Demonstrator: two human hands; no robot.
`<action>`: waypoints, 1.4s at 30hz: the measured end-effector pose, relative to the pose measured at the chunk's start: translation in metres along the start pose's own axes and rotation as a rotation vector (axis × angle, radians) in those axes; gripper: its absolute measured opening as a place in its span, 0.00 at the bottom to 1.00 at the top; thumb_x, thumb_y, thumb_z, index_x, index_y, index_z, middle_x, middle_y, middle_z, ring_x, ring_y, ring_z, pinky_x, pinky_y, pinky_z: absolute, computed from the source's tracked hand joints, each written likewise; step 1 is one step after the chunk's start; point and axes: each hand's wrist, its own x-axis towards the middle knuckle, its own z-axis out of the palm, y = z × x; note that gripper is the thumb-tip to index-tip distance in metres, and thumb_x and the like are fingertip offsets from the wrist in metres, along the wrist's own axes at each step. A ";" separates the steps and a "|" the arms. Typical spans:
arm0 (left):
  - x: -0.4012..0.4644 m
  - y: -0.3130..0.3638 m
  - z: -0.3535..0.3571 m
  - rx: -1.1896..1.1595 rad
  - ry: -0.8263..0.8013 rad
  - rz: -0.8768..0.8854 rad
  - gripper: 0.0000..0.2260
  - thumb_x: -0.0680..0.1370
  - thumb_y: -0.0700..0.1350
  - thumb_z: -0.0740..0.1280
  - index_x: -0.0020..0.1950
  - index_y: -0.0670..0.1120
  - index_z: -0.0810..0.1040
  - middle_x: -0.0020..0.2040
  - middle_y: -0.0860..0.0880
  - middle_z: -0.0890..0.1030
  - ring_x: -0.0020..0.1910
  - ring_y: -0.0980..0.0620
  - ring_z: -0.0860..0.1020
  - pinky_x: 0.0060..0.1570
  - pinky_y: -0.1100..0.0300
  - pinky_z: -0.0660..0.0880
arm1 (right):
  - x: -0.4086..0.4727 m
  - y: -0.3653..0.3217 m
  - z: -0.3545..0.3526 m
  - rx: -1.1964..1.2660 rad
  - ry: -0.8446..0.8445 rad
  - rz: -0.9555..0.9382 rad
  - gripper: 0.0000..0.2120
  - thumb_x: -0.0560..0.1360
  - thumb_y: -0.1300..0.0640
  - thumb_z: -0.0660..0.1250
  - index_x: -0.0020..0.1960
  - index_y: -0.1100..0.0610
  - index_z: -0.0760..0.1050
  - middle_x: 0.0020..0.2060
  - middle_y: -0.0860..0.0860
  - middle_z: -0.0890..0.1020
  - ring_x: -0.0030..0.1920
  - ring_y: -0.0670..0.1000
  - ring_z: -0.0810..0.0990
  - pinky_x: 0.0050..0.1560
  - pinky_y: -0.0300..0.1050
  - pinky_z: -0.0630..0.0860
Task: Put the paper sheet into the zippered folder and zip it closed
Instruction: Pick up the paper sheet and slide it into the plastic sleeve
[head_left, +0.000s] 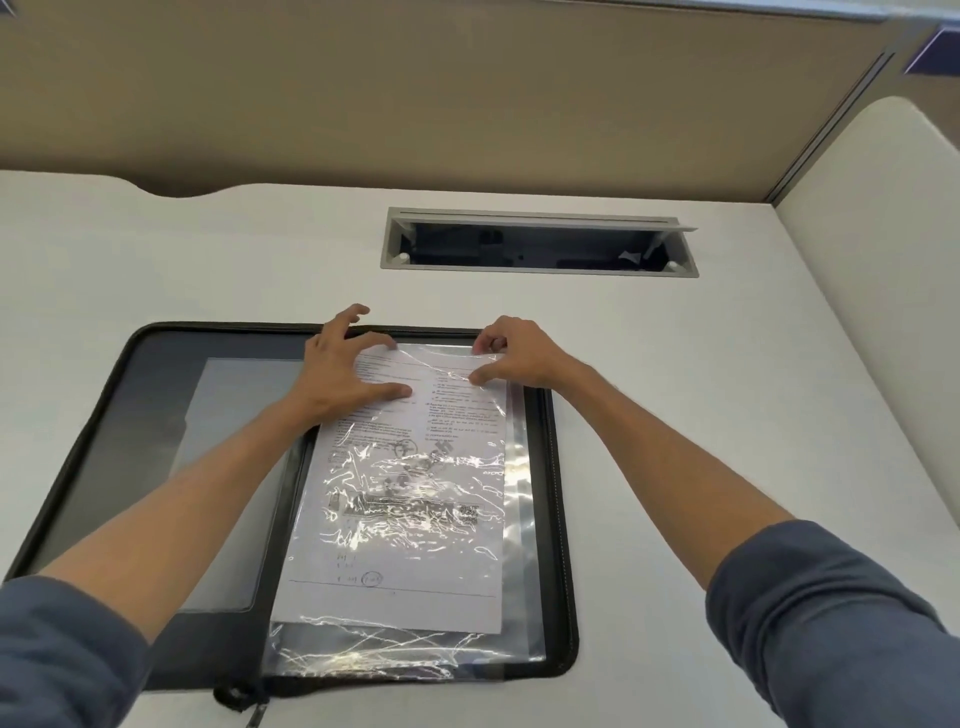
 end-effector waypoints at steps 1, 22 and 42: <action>0.000 -0.001 0.000 0.002 -0.001 0.001 0.27 0.60 0.71 0.71 0.55 0.61 0.78 0.74 0.54 0.59 0.73 0.49 0.60 0.72 0.49 0.50 | 0.000 0.000 0.000 -0.006 -0.003 0.003 0.17 0.68 0.54 0.77 0.55 0.57 0.79 0.55 0.51 0.77 0.54 0.51 0.76 0.55 0.44 0.75; 0.019 0.004 -0.001 0.089 -0.104 0.004 0.24 0.58 0.68 0.72 0.46 0.54 0.79 0.72 0.54 0.64 0.75 0.52 0.53 0.70 0.46 0.46 | 0.007 -0.005 0.006 -0.096 0.022 0.026 0.08 0.71 0.54 0.73 0.49 0.56 0.85 0.50 0.49 0.79 0.54 0.51 0.77 0.57 0.55 0.77; -0.049 0.003 0.019 0.126 0.087 -0.125 0.41 0.72 0.72 0.52 0.78 0.50 0.52 0.79 0.47 0.53 0.78 0.48 0.50 0.74 0.46 0.47 | -0.051 0.003 0.048 -0.272 0.297 -0.069 0.27 0.77 0.45 0.65 0.73 0.51 0.65 0.73 0.51 0.65 0.73 0.53 0.63 0.72 0.56 0.60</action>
